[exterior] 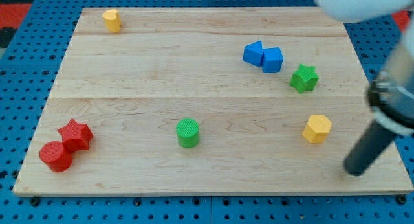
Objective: Move the yellow hexagon down to the green star
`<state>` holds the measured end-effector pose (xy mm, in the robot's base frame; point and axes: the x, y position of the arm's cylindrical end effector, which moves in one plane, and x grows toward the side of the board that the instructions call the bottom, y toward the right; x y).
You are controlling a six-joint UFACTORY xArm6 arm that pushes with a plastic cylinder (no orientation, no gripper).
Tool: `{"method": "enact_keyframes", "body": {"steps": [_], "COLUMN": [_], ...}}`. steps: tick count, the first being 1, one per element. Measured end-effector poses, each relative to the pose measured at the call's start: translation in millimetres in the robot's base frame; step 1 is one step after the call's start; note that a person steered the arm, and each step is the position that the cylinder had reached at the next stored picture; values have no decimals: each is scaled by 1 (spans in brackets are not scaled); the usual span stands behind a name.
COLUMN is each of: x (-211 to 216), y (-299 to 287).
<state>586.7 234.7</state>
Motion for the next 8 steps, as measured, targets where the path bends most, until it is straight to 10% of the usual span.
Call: {"method": "enact_keyframes", "body": {"steps": [8], "x": [-65], "y": [-98]}}
